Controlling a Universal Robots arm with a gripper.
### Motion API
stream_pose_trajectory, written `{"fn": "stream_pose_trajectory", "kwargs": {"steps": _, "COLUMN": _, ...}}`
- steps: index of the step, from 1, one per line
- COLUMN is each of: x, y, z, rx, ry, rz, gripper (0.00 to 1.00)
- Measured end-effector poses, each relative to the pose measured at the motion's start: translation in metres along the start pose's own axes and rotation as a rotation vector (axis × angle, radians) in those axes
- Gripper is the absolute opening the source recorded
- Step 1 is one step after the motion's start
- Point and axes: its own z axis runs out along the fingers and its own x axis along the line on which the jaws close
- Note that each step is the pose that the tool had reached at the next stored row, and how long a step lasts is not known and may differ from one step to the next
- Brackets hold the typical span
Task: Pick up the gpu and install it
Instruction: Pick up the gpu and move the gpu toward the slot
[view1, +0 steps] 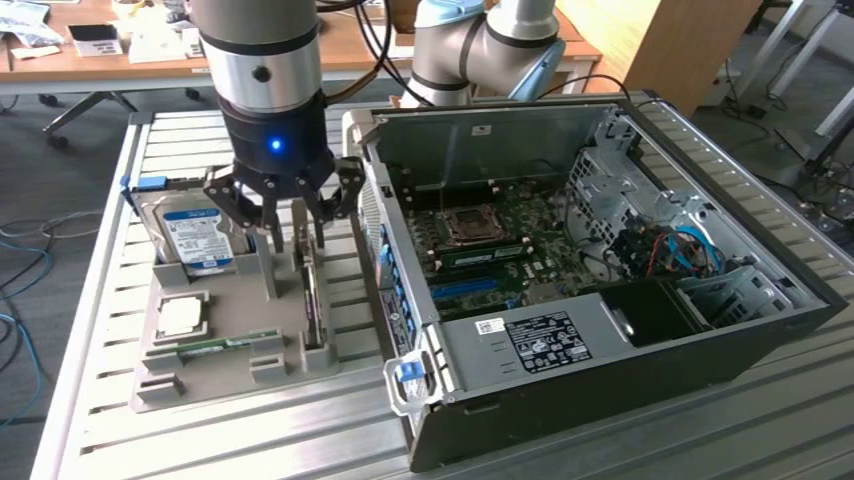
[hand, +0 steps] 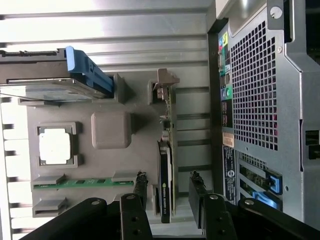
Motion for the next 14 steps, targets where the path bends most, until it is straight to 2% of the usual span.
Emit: {"fn": "stream_pose_trajectory", "kwargs": {"steps": 14, "x": 0.0001, "y": -0.0002, "z": 0.0037, "rx": 0.0000, "ry": 0.0000, "rz": 0.000, "gripper": 0.47}}
